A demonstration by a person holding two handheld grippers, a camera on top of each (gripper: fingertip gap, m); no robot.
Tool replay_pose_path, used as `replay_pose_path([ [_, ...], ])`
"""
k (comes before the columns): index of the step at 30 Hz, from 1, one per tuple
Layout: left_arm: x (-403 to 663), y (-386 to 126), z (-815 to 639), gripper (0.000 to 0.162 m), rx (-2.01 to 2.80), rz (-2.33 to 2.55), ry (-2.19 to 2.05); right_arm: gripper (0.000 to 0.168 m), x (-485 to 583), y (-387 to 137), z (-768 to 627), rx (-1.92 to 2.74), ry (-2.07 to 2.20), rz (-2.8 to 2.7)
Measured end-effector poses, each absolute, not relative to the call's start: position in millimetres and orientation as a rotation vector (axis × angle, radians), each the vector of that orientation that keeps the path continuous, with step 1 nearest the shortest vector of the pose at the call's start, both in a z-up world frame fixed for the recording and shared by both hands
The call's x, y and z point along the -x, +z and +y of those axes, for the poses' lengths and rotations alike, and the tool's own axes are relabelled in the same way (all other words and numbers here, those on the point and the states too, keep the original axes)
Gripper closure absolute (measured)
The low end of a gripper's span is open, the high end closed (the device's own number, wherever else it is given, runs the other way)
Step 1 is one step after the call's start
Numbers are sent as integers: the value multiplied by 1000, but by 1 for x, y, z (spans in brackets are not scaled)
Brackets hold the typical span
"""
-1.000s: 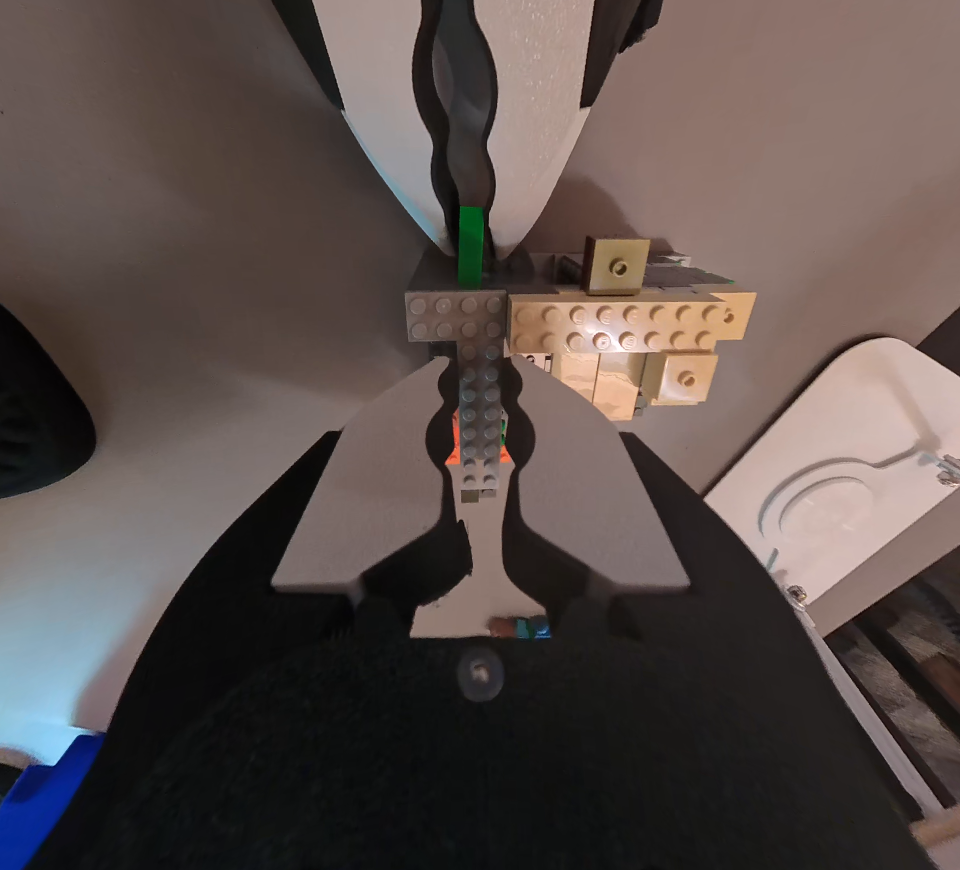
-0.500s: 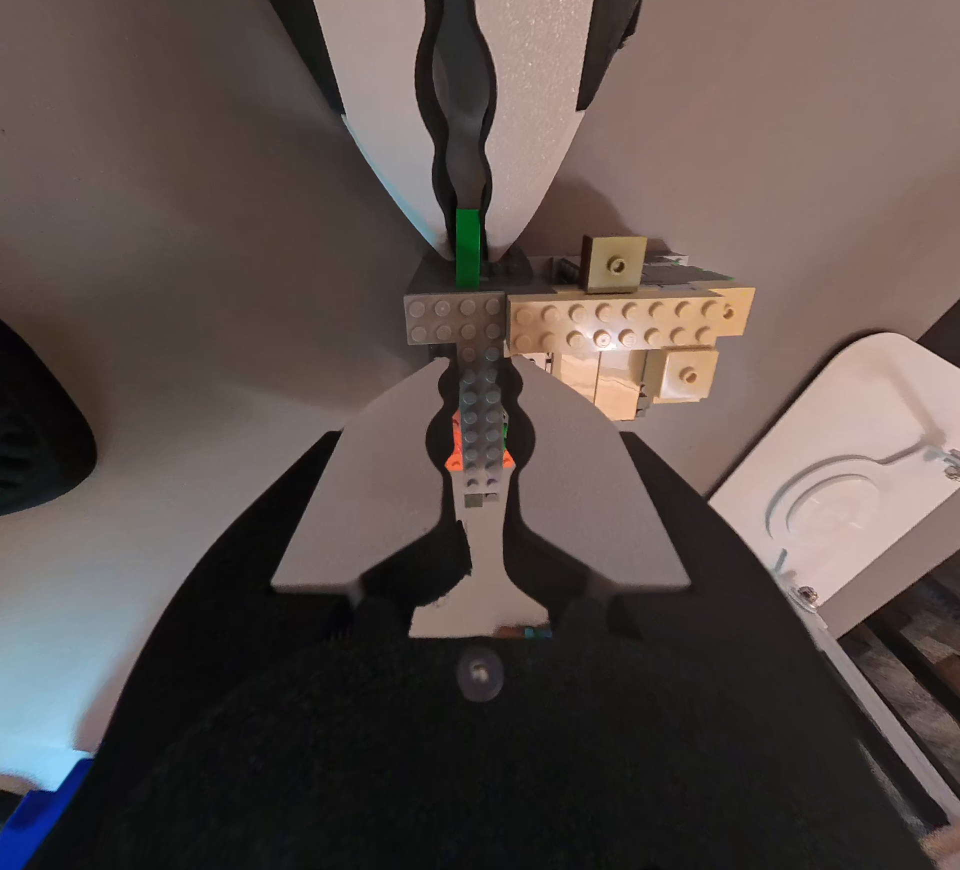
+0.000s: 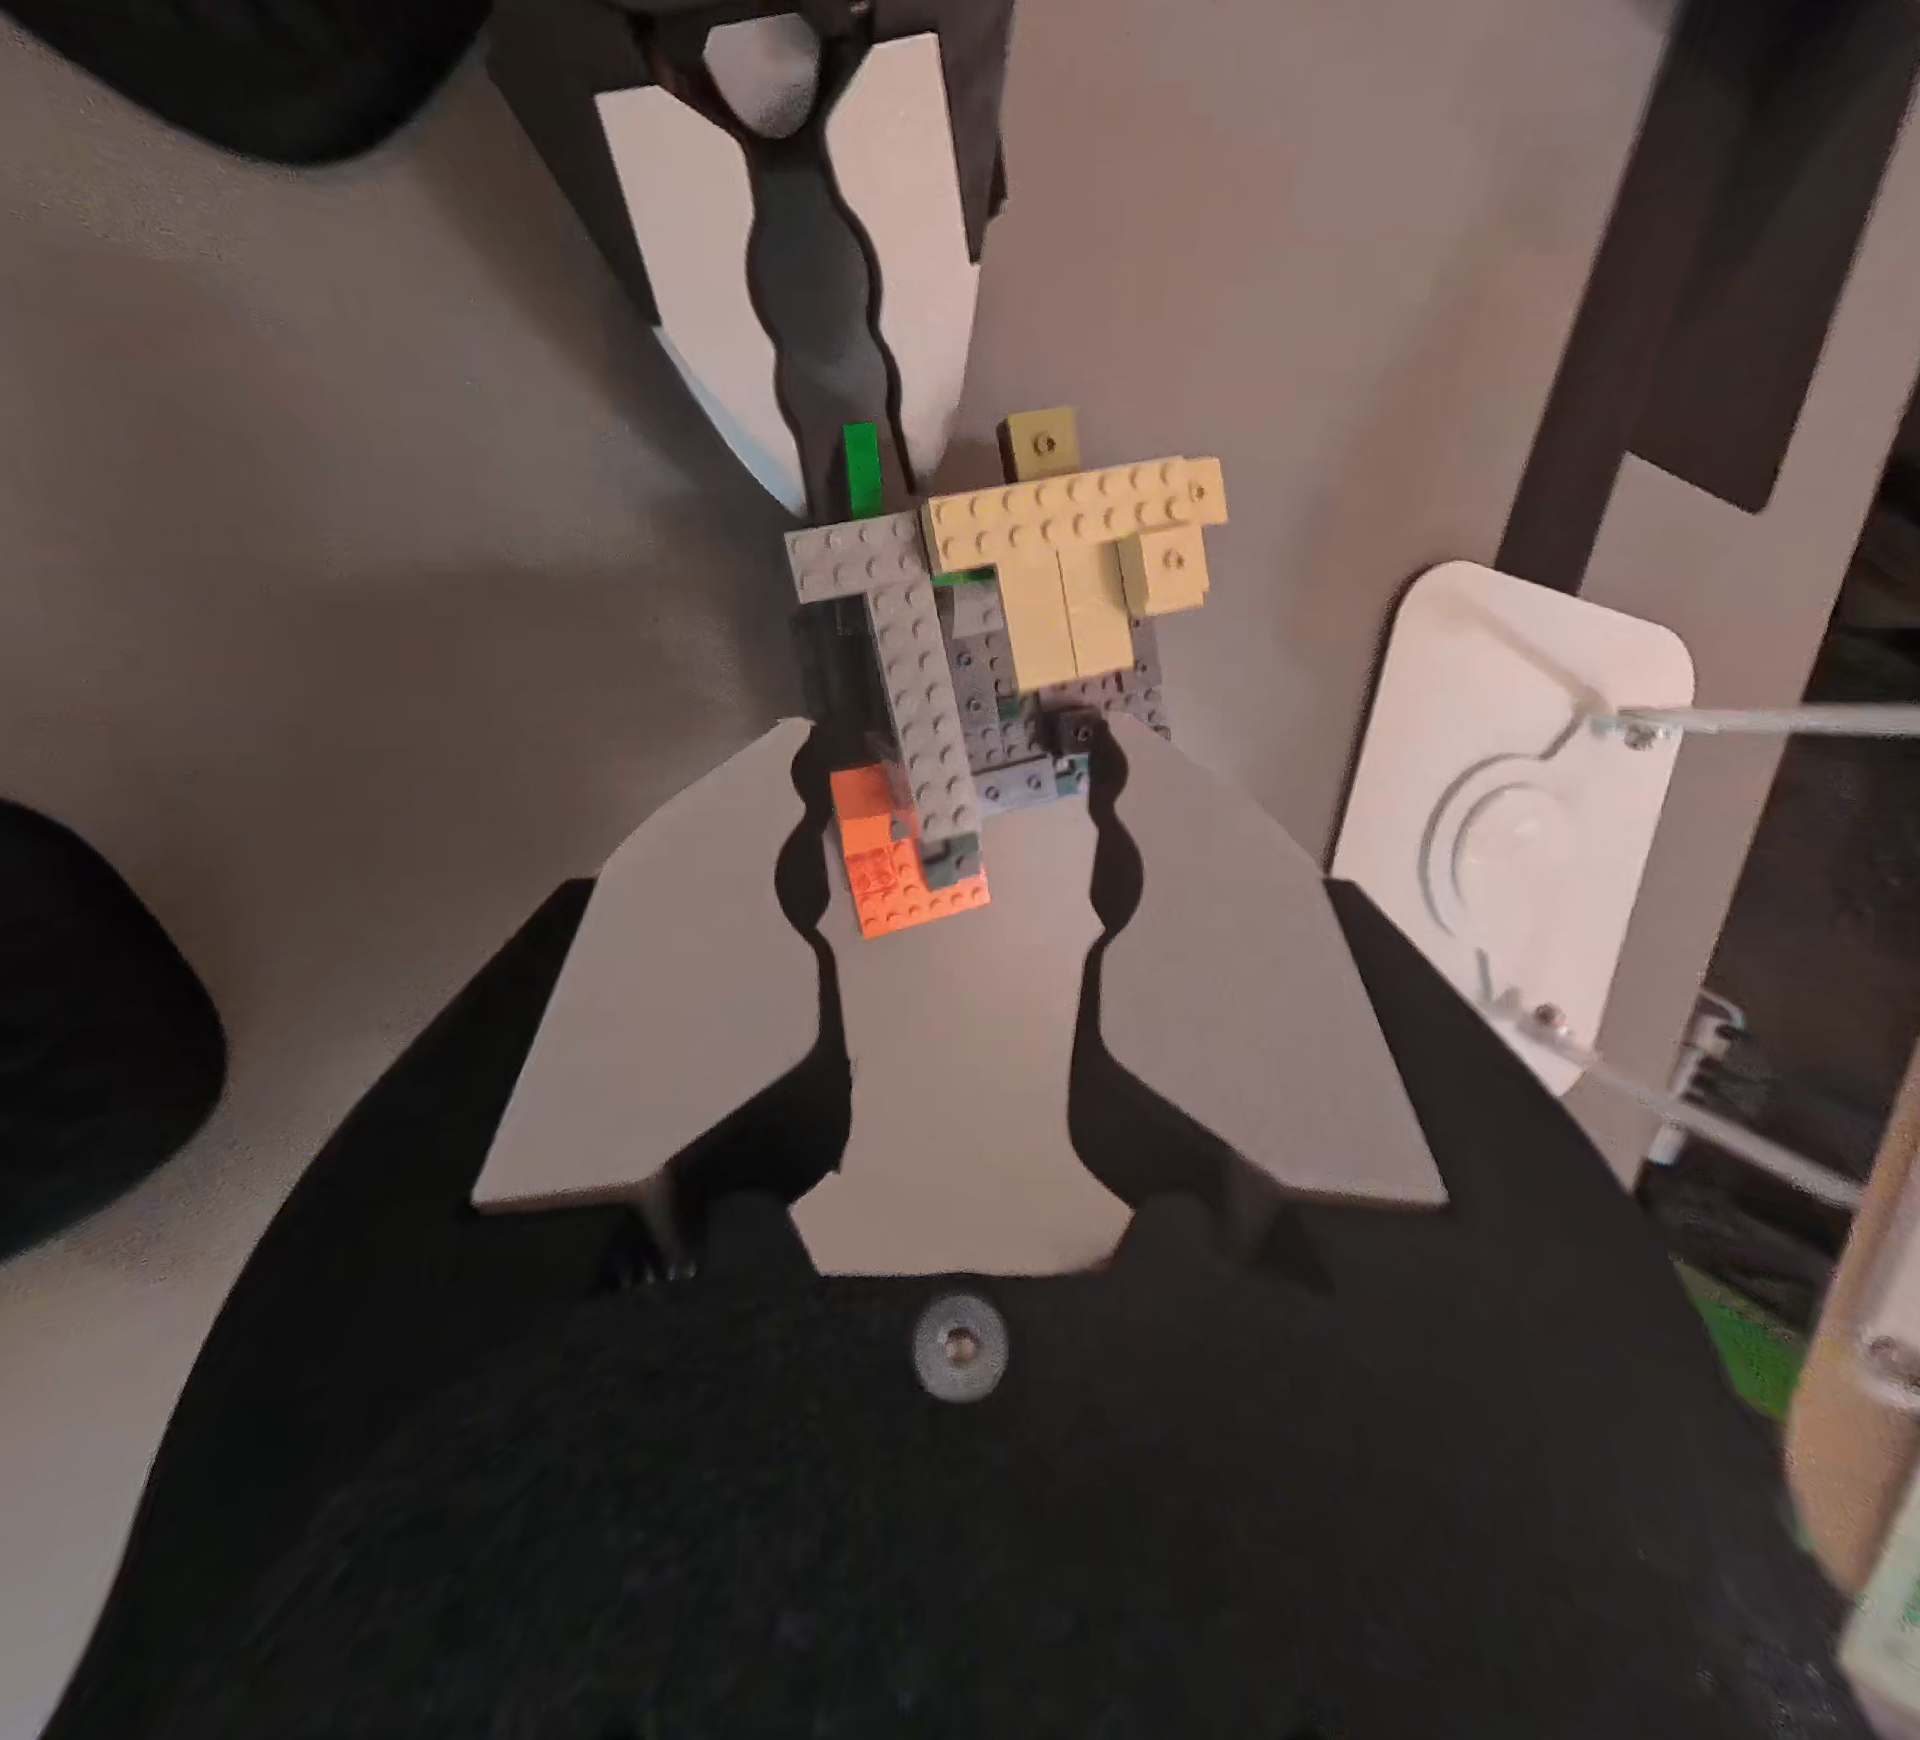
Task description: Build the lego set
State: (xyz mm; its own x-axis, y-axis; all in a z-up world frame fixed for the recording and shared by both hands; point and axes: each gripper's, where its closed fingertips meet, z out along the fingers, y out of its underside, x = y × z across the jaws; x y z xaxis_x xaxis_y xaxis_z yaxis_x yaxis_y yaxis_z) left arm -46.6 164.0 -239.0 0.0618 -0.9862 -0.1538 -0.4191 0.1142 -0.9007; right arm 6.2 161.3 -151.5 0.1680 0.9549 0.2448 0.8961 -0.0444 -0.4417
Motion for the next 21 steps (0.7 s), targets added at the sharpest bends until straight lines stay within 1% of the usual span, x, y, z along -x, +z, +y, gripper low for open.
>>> replay_pose_path([
  [3,51,-232,161,133,1430,1491,-812,113,-30,-161,155,1979,260,-1547],
  [7,58,-224,161,134,1420,1457,-817,108,-56,-202,152,1989,390,-1312],
  [10,60,-222,163,136,1418,1433,-804,104,-51,-225,159,1916,498,-1198],
  [13,62,-218,165,138,1411,1405,-773,104,-36,-228,173,1839,555,-1162],
  [14,64,-217,166,138,1408,1394,-764,106,-31,-228,177,1825,560,-1171],
  [16,68,-213,169,140,1405,1366,-761,117,-23,-228,177,1823,599,-1221],
  [18,72,-210,173,141,1408,1340,-765,139,-21,-230,175,1845,579,-1251],
  [21,76,-206,177,143,1401,1305,-771,140,-22,-231,173,1919,517,-1177],
])
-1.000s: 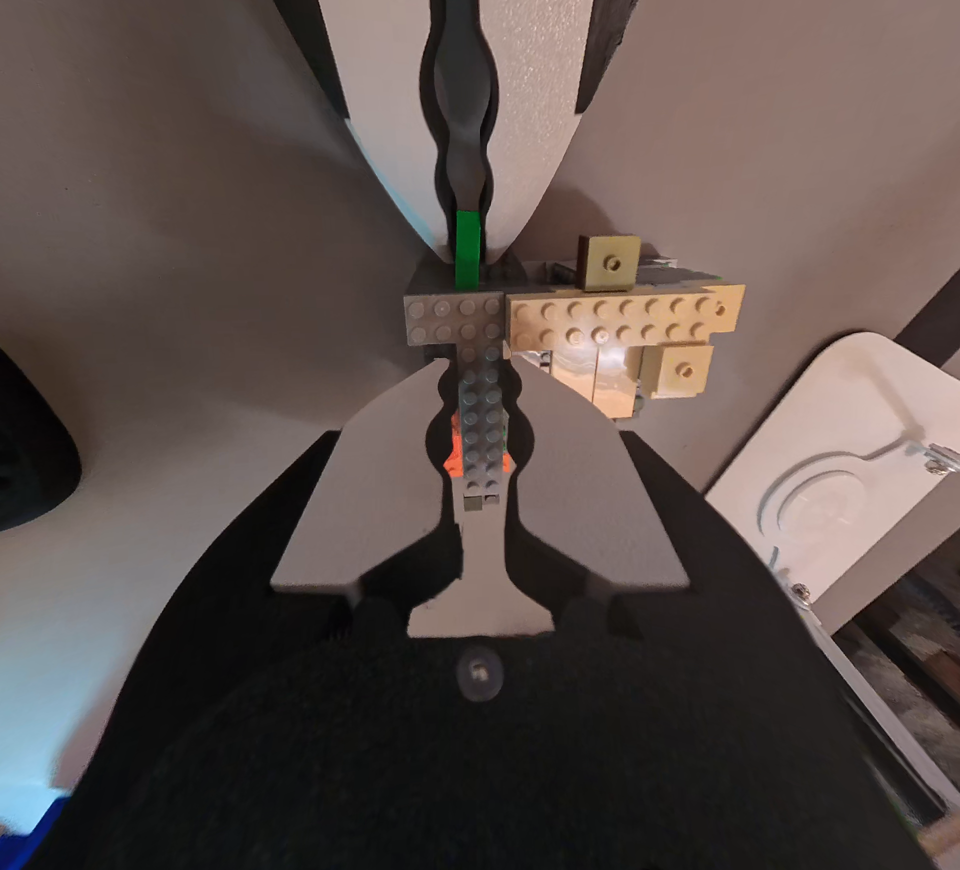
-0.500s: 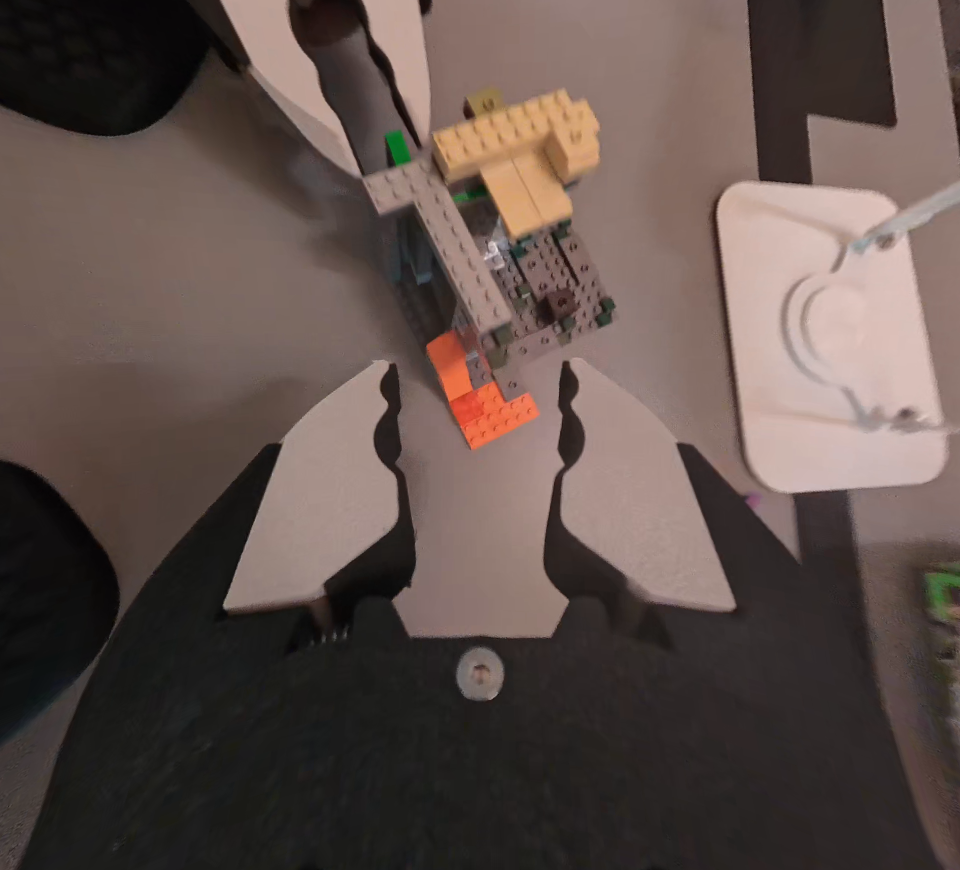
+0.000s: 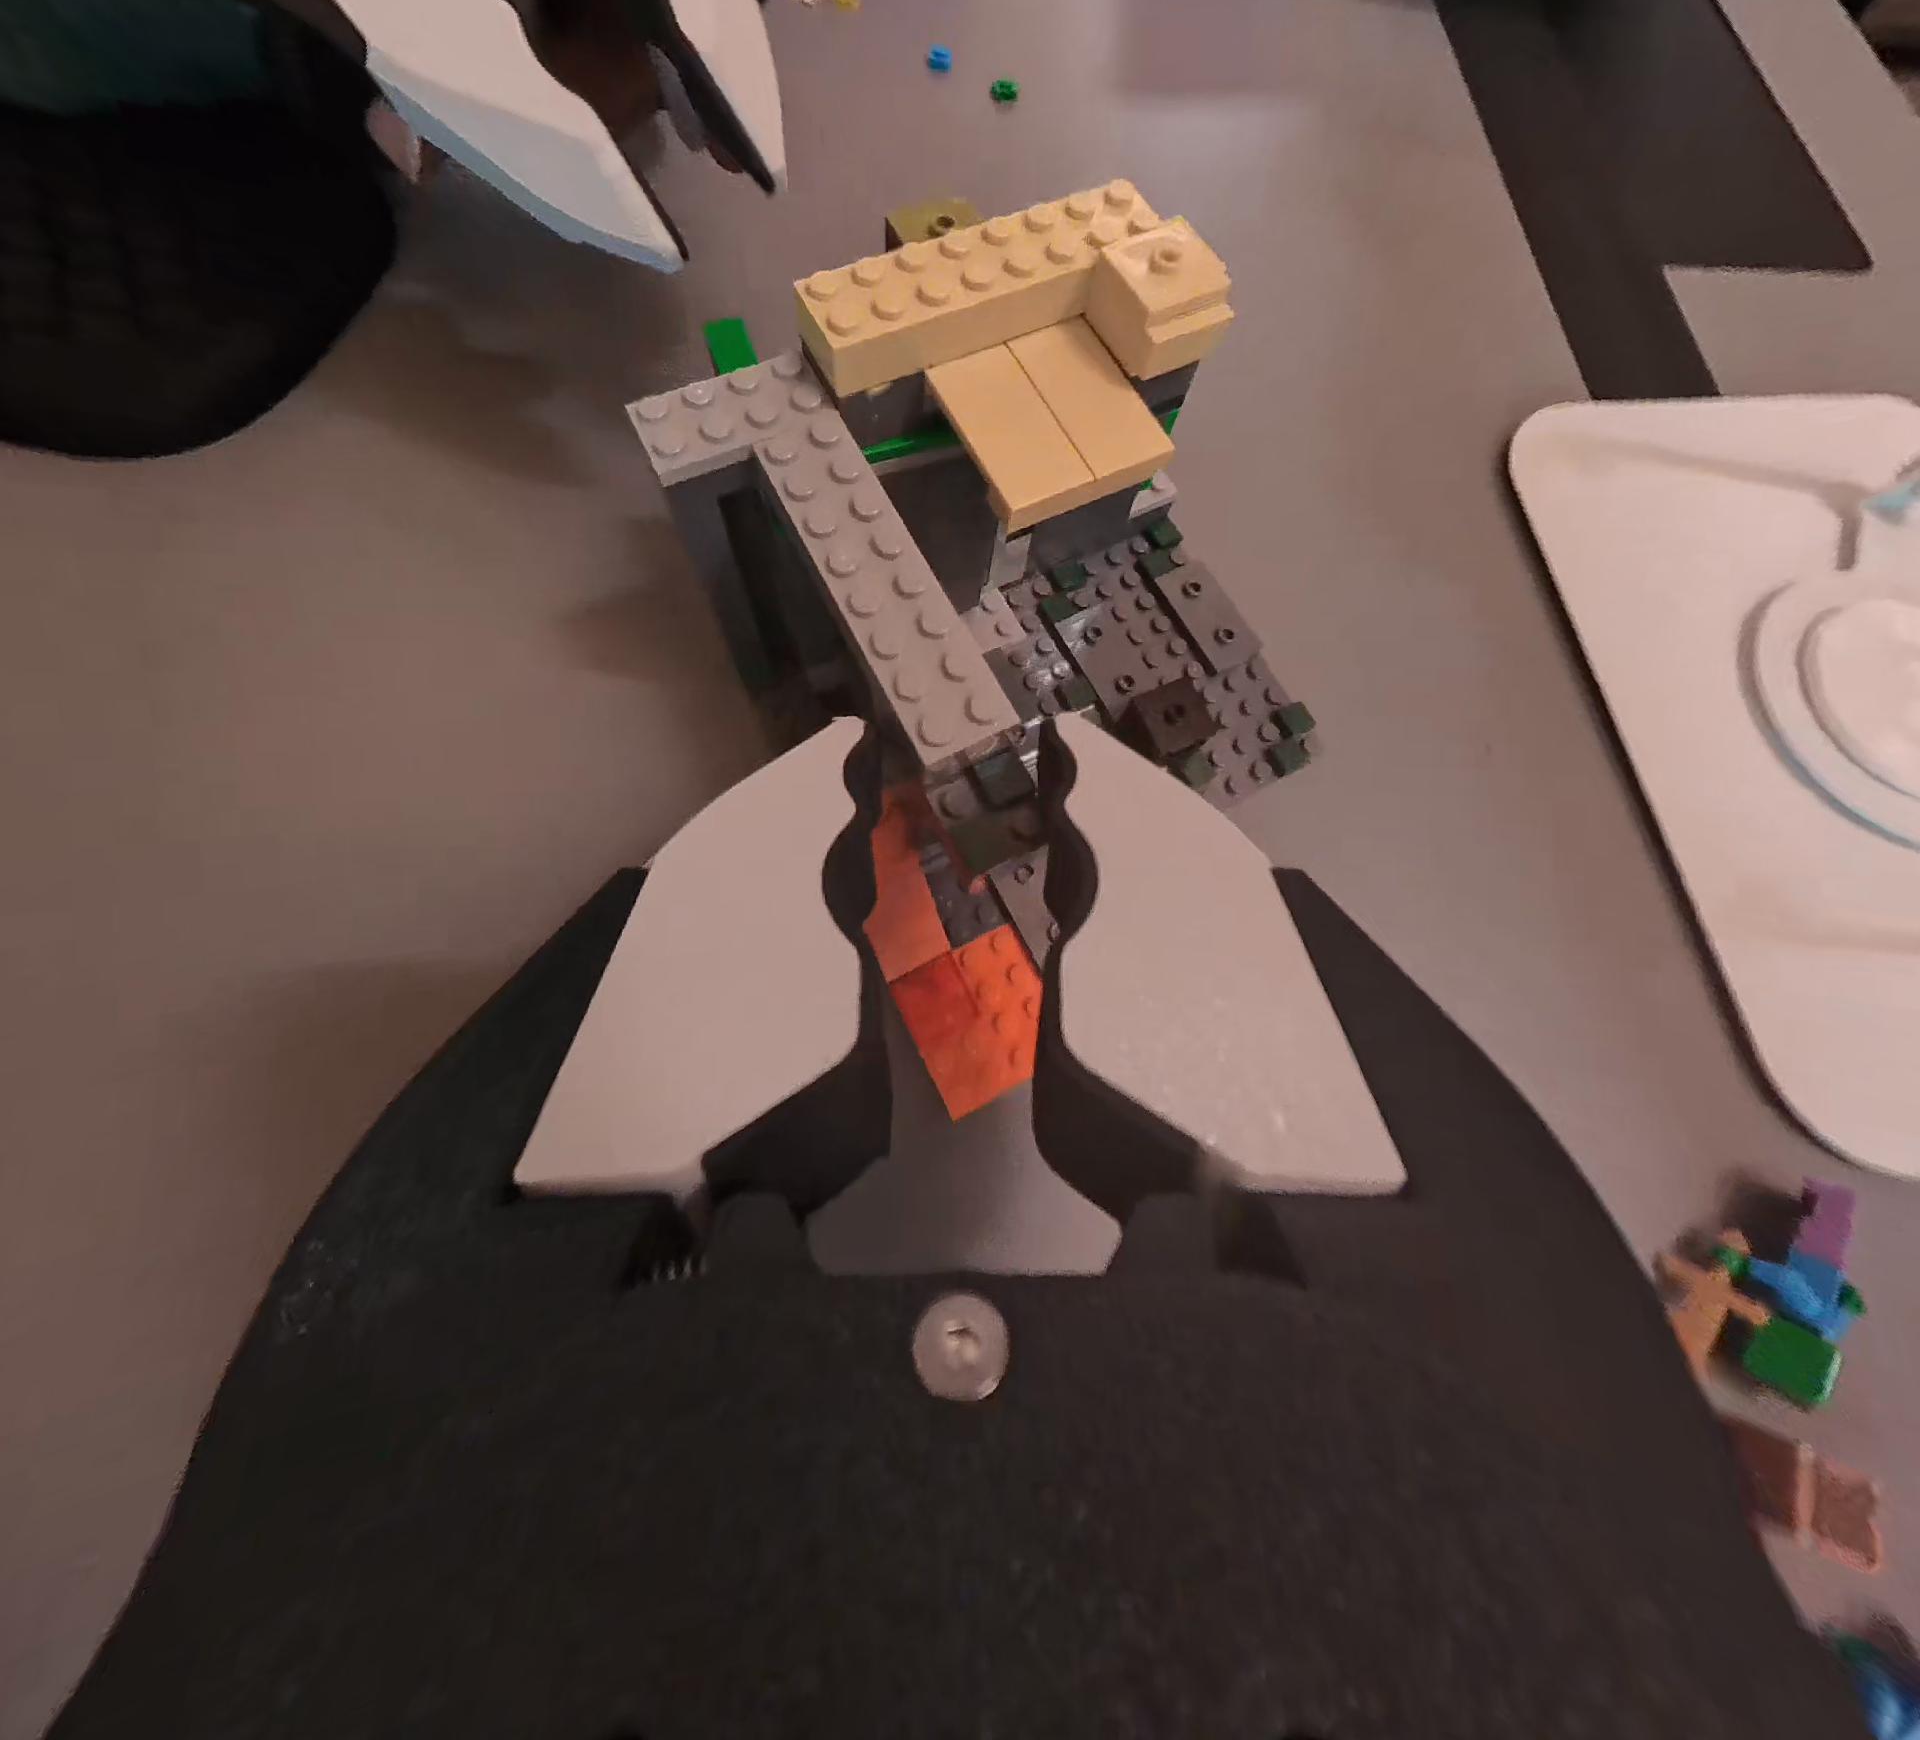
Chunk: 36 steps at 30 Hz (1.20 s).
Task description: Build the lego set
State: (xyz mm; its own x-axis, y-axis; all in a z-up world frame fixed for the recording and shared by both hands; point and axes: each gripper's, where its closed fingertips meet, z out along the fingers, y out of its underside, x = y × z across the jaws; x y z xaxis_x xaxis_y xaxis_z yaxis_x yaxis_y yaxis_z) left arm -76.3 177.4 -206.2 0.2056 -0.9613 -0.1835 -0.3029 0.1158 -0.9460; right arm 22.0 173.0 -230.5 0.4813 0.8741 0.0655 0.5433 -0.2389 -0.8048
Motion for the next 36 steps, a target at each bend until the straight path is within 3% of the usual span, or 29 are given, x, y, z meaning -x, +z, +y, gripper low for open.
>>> replay_pose_path([
  [7,78,-205,180,144,1386,1297,-737,143,-6,-230,163,2084,279,-758],
  [9,79,-206,181,144,1383,1300,-708,145,14,-229,154,2071,305,-754],
  [14,89,-207,199,143,1373,1297,-616,131,35,-224,142,2007,299,-844],
  [20,90,-232,225,143,1402,1550,-683,131,19,-225,123,2002,349,-816],
  [26,65,-237,227,132,1364,1694,-891,135,-3,-230,109,2001,399,-768],
  [36,78,-235,194,149,1315,1778,-1029,138,-23,-246,106,2045,515,-691],
])
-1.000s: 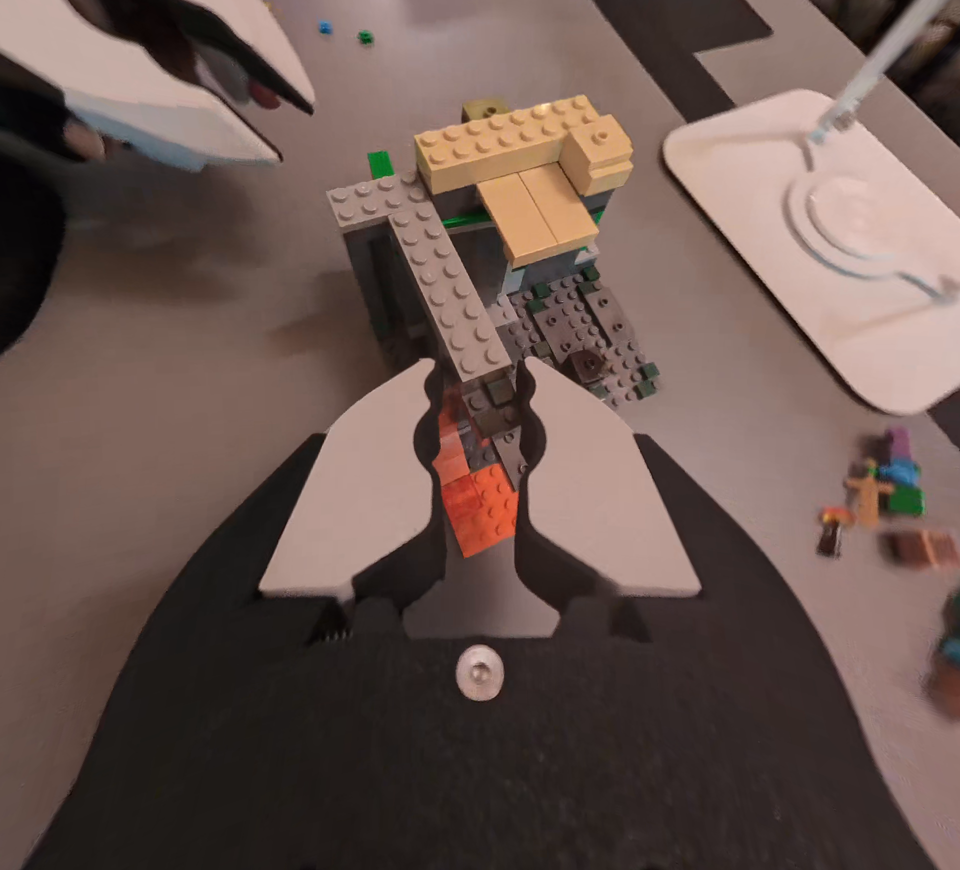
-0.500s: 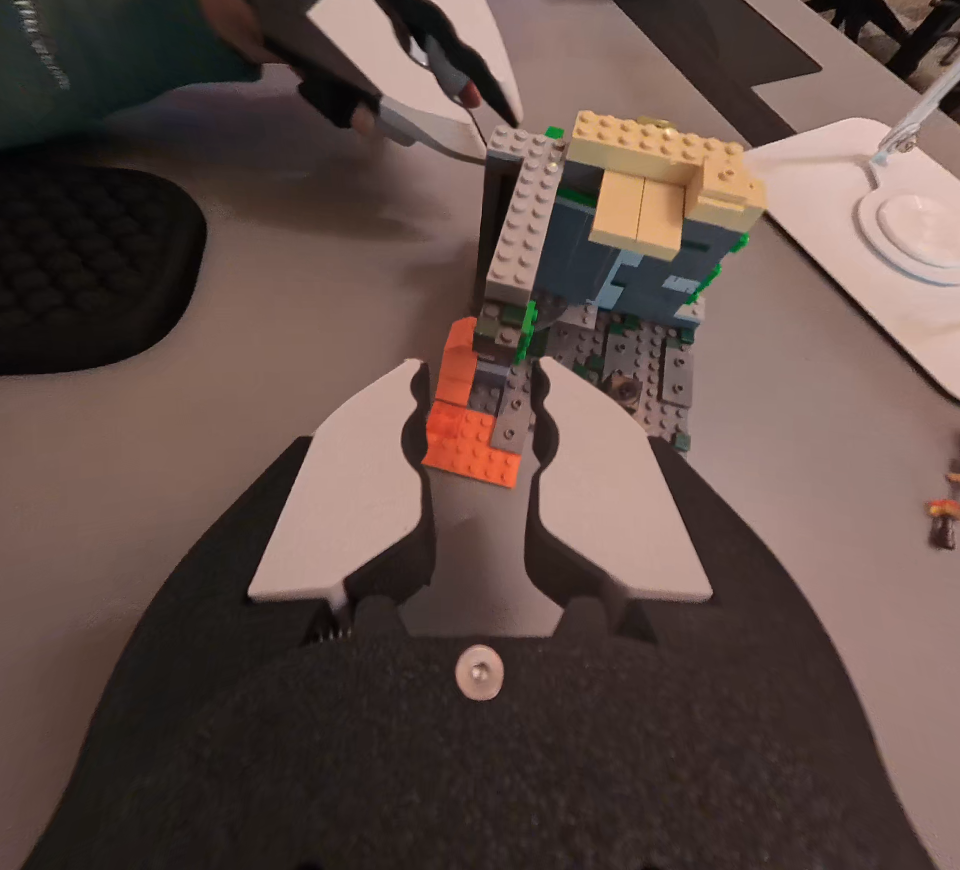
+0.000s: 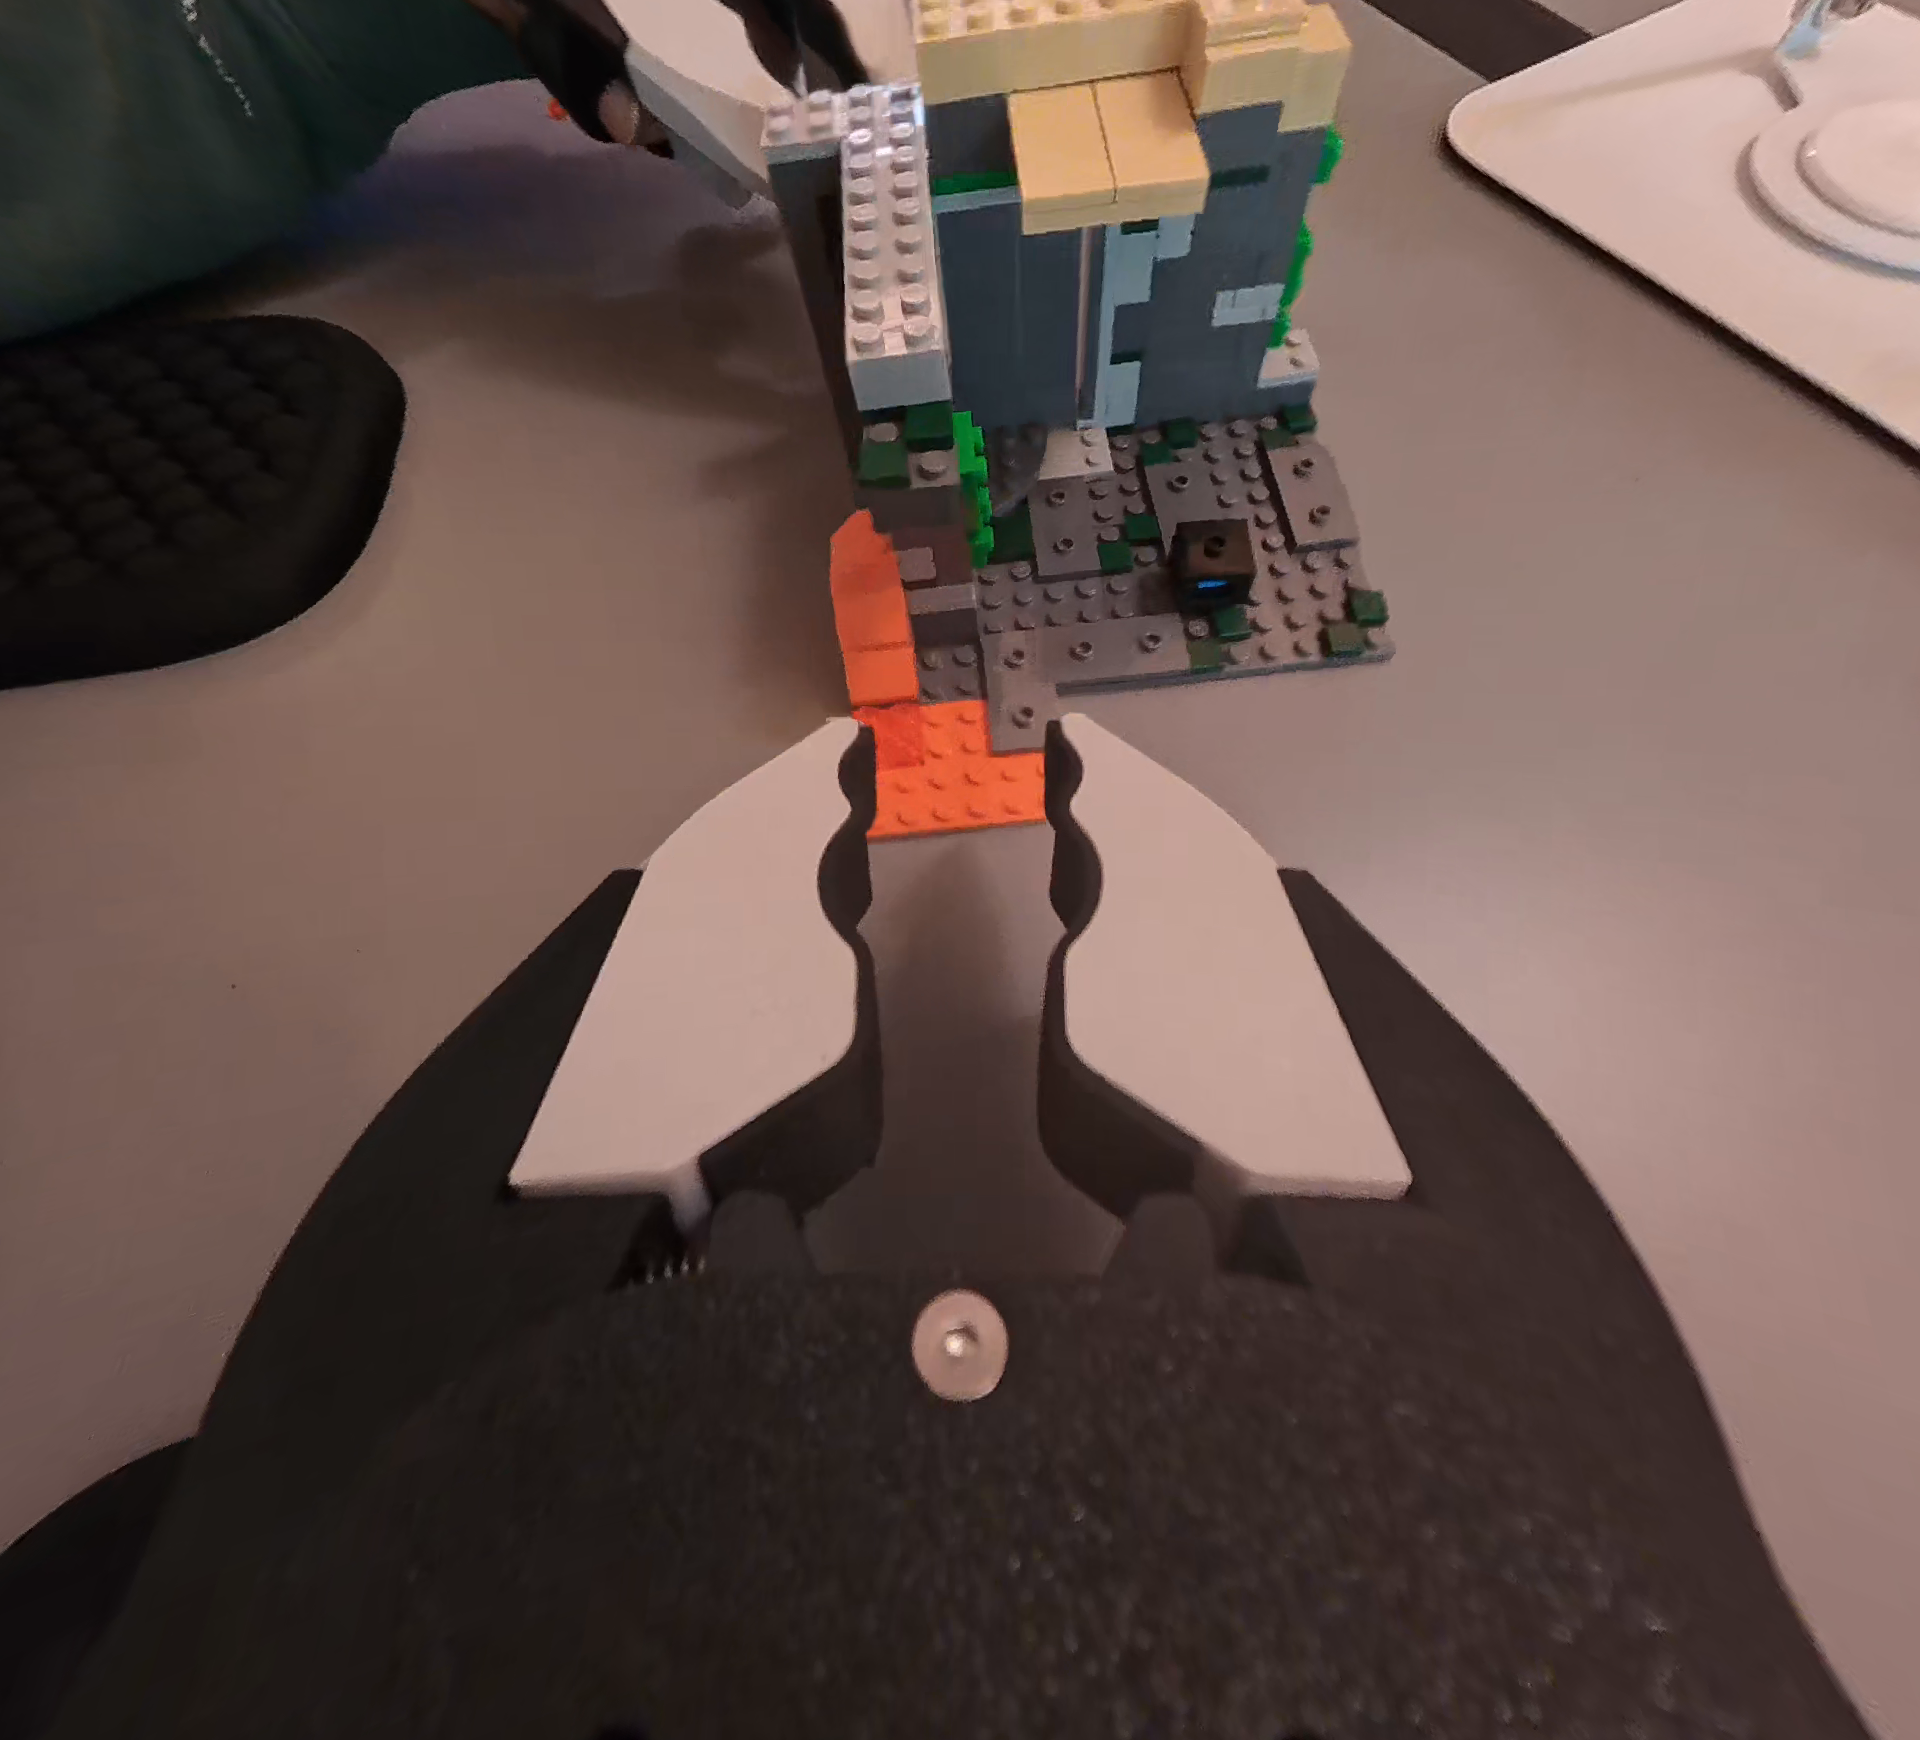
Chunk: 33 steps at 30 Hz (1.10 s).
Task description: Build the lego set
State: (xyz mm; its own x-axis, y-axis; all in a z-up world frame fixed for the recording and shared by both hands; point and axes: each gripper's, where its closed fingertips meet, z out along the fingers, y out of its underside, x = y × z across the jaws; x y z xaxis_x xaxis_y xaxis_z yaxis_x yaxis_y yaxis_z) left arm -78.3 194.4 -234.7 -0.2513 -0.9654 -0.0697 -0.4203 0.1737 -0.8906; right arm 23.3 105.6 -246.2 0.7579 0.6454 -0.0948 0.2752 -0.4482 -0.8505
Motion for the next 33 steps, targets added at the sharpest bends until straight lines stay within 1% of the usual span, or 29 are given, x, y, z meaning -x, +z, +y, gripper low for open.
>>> replay_pose_path([
  [3,82,-234,181,153,1296,1793,-1039,138,-21,-246,104,2039,541,-694],
  [11,78,-235,164,154,1275,1789,-1018,138,-15,-252,103,2051,521,-729],
  [16,71,-238,193,147,1389,1680,-878,139,-14,-255,102,2060,507,-747],
  [19,66,-240,203,146,1437,1632,-826,139,-15,-257,102,2069,504,-747],
  [24,64,-242,209,145,1486,1566,-835,139,-16,-259,101,2075,506,-747],
  [27,66,-241,213,140,1512,1529,-854,139,-16,-259,100,2077,508,-752],
  [33,72,-240,221,142,1542,1460,-840,140,-17,-260,99,2079,509,-752],
])
